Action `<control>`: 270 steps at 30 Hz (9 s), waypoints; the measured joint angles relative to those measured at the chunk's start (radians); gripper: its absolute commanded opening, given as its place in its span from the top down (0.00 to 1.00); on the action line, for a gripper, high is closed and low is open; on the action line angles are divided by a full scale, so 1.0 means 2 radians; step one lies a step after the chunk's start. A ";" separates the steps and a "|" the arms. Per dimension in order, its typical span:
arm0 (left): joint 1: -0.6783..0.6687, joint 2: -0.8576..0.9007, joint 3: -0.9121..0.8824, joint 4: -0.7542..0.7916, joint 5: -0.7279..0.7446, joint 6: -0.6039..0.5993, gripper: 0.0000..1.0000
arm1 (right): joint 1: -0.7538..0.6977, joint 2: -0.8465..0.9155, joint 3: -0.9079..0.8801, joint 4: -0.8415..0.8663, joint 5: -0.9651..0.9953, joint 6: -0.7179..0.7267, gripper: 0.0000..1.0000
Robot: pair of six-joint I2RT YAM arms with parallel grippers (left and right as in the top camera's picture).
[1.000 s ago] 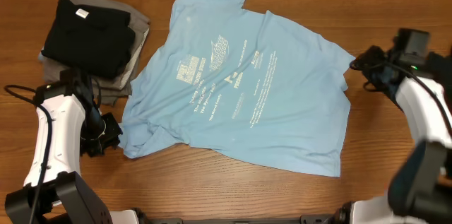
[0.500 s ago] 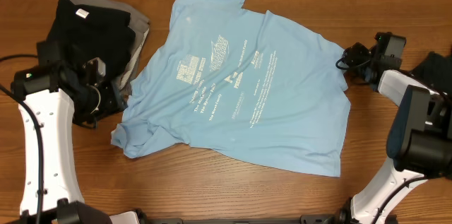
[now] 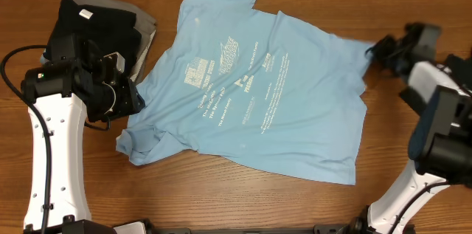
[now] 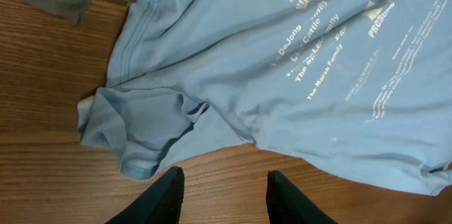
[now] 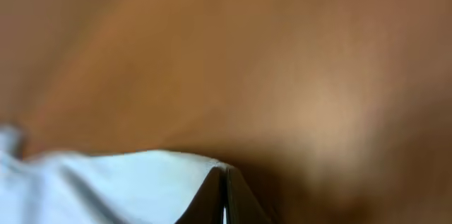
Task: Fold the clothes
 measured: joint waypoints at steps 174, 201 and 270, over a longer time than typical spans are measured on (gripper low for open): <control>-0.189 -0.002 -0.264 0.071 -0.110 -0.145 0.96 | -0.138 -0.292 -0.020 -0.578 0.005 -0.039 0.27; -0.158 -0.002 -0.113 0.021 -0.178 -0.147 0.96 | -0.288 -0.292 -0.263 -0.493 0.110 0.034 0.45; -0.158 -0.002 -0.112 0.332 -0.153 -0.065 0.88 | -0.236 -0.294 -0.153 -0.373 -0.076 0.159 0.92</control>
